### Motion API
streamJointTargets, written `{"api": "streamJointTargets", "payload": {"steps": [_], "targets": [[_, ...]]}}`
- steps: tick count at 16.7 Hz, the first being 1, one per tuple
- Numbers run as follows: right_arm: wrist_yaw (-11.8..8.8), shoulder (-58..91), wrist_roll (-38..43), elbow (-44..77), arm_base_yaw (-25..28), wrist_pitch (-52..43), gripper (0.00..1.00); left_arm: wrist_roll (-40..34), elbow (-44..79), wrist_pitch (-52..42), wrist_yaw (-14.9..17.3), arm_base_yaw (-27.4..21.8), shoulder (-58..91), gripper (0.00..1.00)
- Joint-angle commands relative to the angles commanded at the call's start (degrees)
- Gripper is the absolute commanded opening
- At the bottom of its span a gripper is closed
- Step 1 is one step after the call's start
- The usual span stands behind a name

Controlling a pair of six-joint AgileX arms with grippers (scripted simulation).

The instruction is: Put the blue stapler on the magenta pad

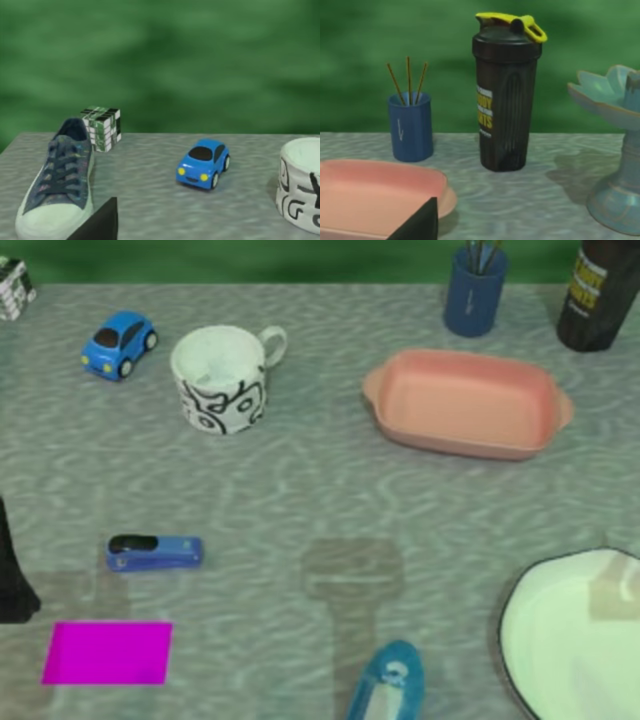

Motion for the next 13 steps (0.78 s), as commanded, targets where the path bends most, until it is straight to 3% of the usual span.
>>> {"api": "streamJointTargets", "payload": {"steps": [6,13], "targets": [[0.0,0.0,0.0,0.0,0.0,0.0,1.0,4.86,5.72,-4.45,0.09,-1.34,5.96,1.0],[0.0,0.0,0.0,0.0,0.0,0.0,1.0,25.94,30.57,-24.07,-0.06,-6.64,39.09,1.0]]}}
